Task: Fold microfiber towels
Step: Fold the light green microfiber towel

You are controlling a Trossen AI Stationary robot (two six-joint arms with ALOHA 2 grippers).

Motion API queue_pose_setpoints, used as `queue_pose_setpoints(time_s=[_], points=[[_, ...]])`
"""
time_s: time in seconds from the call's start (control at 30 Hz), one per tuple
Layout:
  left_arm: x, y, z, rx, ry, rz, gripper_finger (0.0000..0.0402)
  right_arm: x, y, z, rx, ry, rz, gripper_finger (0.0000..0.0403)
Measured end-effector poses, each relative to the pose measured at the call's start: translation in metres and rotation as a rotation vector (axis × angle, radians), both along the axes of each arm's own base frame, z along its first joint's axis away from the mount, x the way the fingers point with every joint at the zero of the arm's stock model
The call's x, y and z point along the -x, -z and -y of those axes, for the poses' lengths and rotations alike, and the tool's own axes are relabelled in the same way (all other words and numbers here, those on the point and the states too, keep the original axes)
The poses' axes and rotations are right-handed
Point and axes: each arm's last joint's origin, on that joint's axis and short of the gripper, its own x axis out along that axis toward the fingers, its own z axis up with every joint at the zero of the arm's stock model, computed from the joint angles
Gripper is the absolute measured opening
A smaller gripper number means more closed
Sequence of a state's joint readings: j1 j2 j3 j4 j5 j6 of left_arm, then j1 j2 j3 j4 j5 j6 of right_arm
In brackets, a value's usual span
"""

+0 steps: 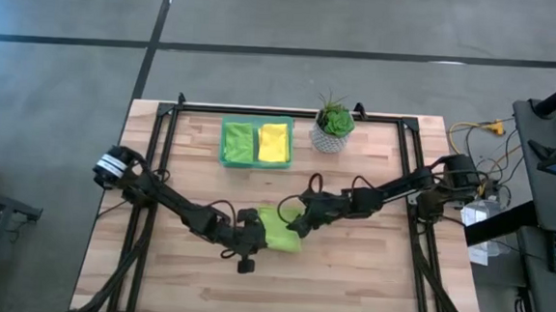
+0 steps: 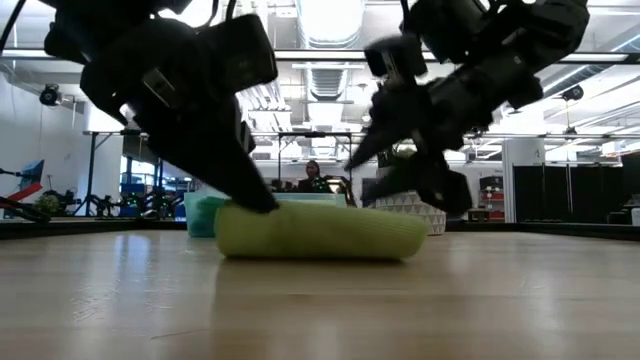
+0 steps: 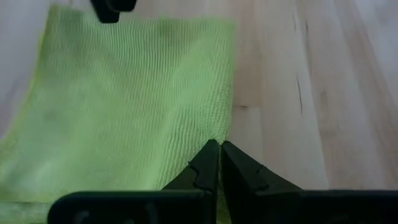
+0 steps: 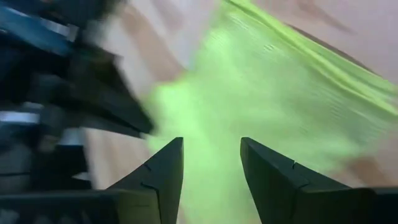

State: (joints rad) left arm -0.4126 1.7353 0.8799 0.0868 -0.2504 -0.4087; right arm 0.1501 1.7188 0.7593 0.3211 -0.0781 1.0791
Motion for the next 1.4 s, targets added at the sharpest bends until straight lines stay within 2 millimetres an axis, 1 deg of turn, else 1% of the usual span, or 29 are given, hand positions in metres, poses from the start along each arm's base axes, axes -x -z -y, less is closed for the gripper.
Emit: queue_pose_setpoints(time_s=[0.1,0.3,0.43,0.6,0.7,0.97,1.03,1.13,1.4], points=[[-0.001,0.004,0.001,0.021,-0.013,-0.014,0.0,0.006,0.007,0.002,0.046,0.002,-0.094,0.0155],[-0.002,0.006,0.001,0.022,-0.014,-0.023,0.0,0.014,0.015,0.002,0.086,-0.008,-0.2,0.0155],[-0.005,0.002,0.003,0.027,-0.013,-0.006,0.0,0.018,0.018,0.003,0.125,-0.01,-0.246,0.0155],[-0.009,-0.004,0.004,0.03,-0.009,0.013,0.0,0.018,0.018,0.003,0.145,-0.021,-0.246,0.0155],[-0.011,-0.006,0.005,0.032,-0.009,0.02,0.0,0.017,0.012,0.003,0.146,-0.026,-0.221,0.0155],[-0.012,-0.008,0.005,0.032,-0.013,0.012,0.0,0.013,-0.021,0.002,0.171,-0.054,-0.095,0.0155],[-0.012,-0.008,0.005,0.032,-0.013,0.012,0.0,0.014,-0.026,0.002,0.178,-0.052,-0.075,0.0155],[-0.012,-0.008,0.005,0.033,-0.012,0.012,0.0,0.014,-0.03,0.002,0.182,-0.045,-0.064,0.0155],[-0.012,-0.008,0.006,0.035,-0.011,0.012,0.0,0.015,-0.029,0.0,0.18,-0.05,-0.072,0.0155]])
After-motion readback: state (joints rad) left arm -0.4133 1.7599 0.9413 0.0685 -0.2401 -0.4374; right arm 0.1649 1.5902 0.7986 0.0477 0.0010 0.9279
